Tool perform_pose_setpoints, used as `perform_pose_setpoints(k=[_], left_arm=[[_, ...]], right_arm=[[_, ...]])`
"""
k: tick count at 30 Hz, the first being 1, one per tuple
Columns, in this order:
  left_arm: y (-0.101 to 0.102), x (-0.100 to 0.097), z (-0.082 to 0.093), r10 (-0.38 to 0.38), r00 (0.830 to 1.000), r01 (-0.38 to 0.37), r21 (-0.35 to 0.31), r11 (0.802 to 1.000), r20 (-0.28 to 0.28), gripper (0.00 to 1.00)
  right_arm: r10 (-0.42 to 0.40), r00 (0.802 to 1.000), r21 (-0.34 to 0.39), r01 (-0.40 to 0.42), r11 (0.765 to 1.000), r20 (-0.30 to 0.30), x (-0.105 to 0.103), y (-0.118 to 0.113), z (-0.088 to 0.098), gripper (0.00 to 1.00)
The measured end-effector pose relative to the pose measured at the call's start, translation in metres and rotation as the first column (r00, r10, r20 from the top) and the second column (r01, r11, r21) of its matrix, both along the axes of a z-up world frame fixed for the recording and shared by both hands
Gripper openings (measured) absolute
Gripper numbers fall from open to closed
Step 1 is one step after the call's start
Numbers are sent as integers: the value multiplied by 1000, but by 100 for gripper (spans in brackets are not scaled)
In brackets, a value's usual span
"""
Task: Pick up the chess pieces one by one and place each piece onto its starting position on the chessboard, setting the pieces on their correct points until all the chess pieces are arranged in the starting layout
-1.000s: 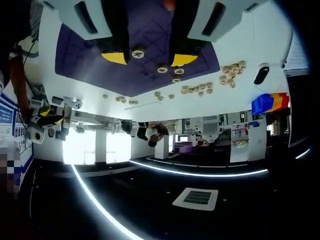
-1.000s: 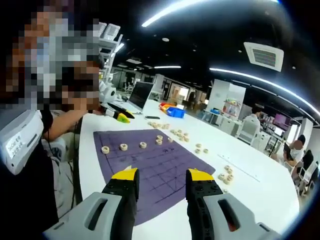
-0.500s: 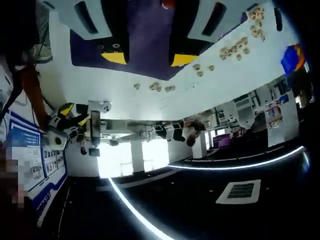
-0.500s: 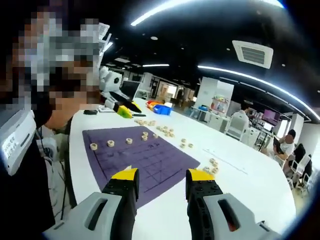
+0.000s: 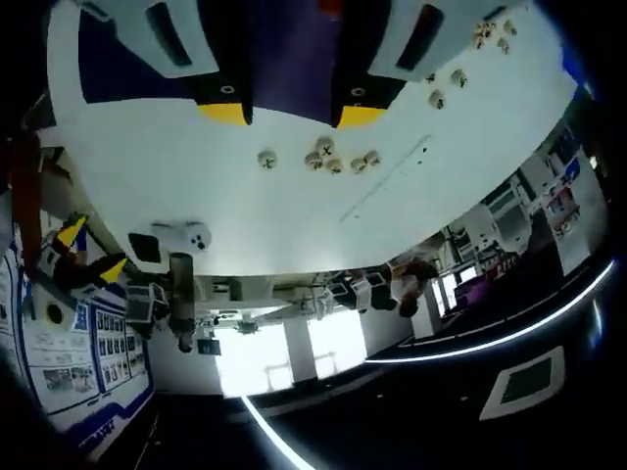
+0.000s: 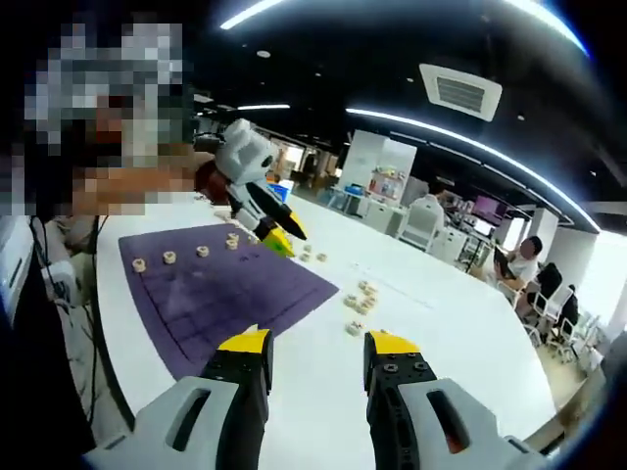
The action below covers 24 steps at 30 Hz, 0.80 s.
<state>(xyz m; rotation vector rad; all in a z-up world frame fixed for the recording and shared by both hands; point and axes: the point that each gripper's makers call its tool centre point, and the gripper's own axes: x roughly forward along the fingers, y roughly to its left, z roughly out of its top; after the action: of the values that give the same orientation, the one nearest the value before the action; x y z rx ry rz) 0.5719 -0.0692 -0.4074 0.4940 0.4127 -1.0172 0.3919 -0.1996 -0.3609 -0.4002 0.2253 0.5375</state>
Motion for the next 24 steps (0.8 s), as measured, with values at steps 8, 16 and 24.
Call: perform_pose_setpoints(k=[8, 16, 24], left_arm=[[-51, 38, -30, 8, 1000, -8, 49, 999, -7, 33], [-92, 57, -68, 5, 1000, -5, 150, 989, -4, 31], [-103, 65, -84, 71, 996, -60, 160, 985, -63, 31]], right_arm=[[-56, 998, -18, 56, 998, -13, 2, -20, -6, 38], [-60, 998, -6, 60, 998, -10, 2, -21, -6, 38], [-73, 997, -20, 73, 997, -12, 3, -24, -9, 38]])
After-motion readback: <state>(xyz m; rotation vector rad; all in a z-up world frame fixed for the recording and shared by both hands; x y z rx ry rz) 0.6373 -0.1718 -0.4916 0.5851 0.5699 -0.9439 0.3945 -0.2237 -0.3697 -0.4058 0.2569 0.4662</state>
